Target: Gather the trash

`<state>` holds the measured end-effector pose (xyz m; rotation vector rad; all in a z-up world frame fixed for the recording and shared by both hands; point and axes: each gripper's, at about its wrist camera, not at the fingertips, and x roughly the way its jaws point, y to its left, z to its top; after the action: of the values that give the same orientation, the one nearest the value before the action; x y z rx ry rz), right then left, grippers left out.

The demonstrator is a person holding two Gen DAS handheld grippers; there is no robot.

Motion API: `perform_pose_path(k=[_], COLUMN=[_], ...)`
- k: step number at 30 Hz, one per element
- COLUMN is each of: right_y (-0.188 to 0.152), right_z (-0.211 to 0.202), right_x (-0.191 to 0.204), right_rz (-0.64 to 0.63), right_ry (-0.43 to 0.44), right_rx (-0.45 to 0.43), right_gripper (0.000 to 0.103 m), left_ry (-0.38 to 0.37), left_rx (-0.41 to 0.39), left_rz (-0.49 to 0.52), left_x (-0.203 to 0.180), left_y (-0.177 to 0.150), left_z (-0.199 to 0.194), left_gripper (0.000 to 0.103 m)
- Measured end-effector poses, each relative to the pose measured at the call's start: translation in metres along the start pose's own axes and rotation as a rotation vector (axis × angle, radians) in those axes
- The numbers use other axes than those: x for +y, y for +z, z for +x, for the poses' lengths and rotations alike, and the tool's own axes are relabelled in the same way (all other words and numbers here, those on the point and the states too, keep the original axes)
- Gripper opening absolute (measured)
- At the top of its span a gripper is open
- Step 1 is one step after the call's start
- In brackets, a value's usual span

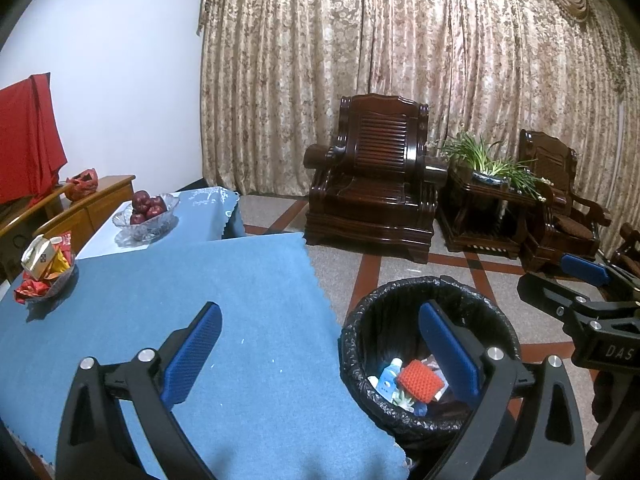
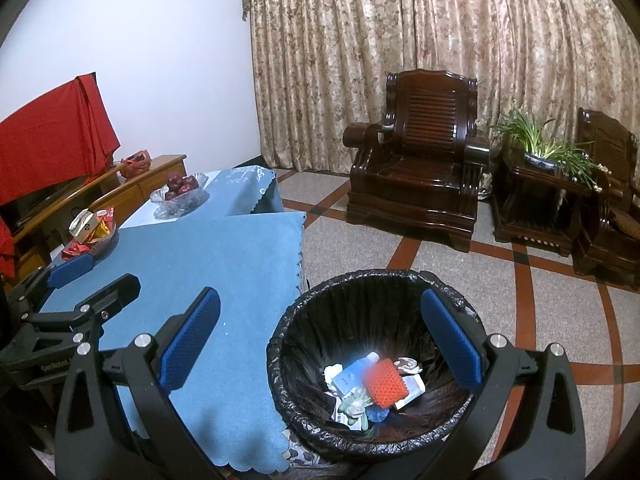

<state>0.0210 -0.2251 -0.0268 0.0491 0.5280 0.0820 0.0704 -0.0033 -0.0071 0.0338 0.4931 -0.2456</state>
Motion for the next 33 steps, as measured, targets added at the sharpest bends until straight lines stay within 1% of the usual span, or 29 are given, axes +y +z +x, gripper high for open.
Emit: perform_pose_path(k=[10, 26, 33], right_y=[-0.0054, -0.0037, -0.003], right_z=[0.0021, 0.002, 0.0019], right_x=[0.0005, 0.0014, 0.0009], right_rz=[0.001, 0.001, 0.0], right_ry=[0.0, -0.001, -0.001], right_rx=[0.003, 0.005, 0.005], right_gripper=[0.098, 0.098, 0.098], left_ry=[0.002, 0.001, 0.0], left_rx=[0.002, 0.005, 0.008], left_rz=[-0.001, 0.0, 0.0], left_x=[0.0003, 0.0008, 0.003], left_y=[-0.0026, -0.0001, -0.004], left_z=[0.0005, 0.0005, 0.0004], left_gripper=[0.097, 0.097, 0.097])
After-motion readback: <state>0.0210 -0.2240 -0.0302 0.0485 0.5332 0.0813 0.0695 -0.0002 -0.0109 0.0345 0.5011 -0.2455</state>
